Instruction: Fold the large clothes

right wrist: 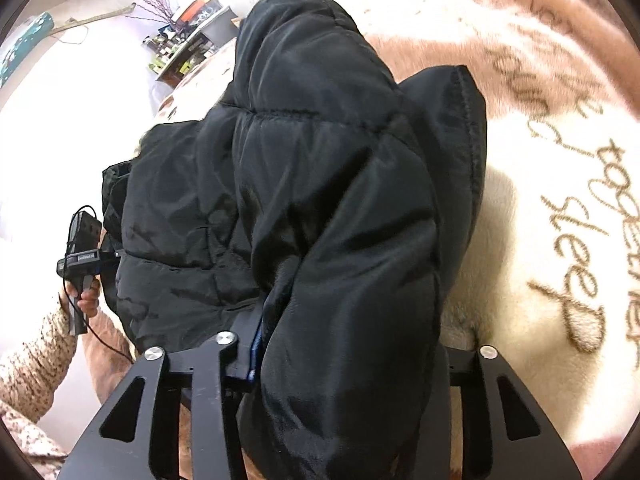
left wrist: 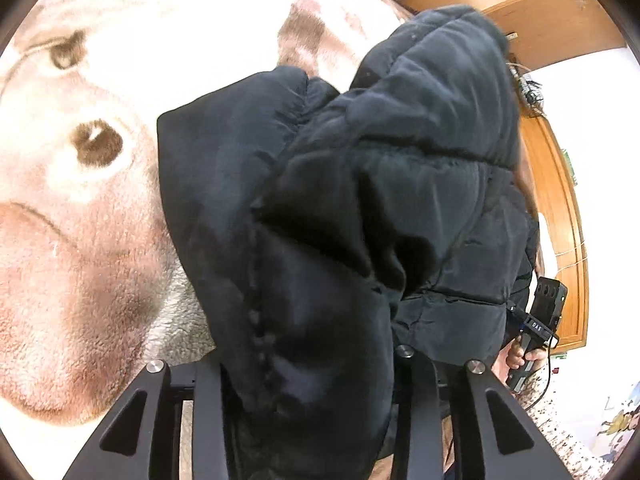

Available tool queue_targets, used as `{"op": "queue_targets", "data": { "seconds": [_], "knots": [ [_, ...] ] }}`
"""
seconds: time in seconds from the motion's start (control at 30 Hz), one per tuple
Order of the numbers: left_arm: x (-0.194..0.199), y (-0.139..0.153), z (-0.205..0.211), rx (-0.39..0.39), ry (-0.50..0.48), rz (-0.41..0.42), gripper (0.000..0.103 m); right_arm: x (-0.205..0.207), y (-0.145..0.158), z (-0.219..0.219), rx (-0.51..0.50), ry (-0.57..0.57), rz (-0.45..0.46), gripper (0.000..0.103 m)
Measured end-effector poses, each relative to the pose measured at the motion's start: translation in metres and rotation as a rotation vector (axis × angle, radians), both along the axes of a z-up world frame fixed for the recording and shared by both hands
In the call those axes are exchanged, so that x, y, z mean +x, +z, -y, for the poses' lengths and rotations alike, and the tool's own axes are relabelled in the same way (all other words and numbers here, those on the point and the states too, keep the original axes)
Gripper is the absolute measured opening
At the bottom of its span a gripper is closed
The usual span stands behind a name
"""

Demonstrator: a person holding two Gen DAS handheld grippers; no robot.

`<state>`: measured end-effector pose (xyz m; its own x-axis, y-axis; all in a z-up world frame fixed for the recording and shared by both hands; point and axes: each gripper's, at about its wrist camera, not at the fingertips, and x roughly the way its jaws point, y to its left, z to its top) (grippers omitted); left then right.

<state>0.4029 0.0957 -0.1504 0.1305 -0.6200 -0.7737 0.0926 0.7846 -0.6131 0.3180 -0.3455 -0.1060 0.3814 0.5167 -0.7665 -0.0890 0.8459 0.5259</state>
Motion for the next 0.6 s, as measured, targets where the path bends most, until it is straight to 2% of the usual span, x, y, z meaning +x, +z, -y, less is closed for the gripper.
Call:
{"op": "queue_targets", "data": {
  "seconds": [0.37, 0.6],
  "knots": [
    [-0.024, 0.033, -0.023, -0.032, 0.011, 0.093, 0.033, -0.011, 0.031, -0.009, 0.041, -0.013, 0.114, 0.035],
    [-0.046, 0.052, -0.044, -0.016, 0.029, 0.142, 0.033, -0.007, 0.042, -0.029, 0.065, 0.026, 0.172, 0.035]
  ]
}}
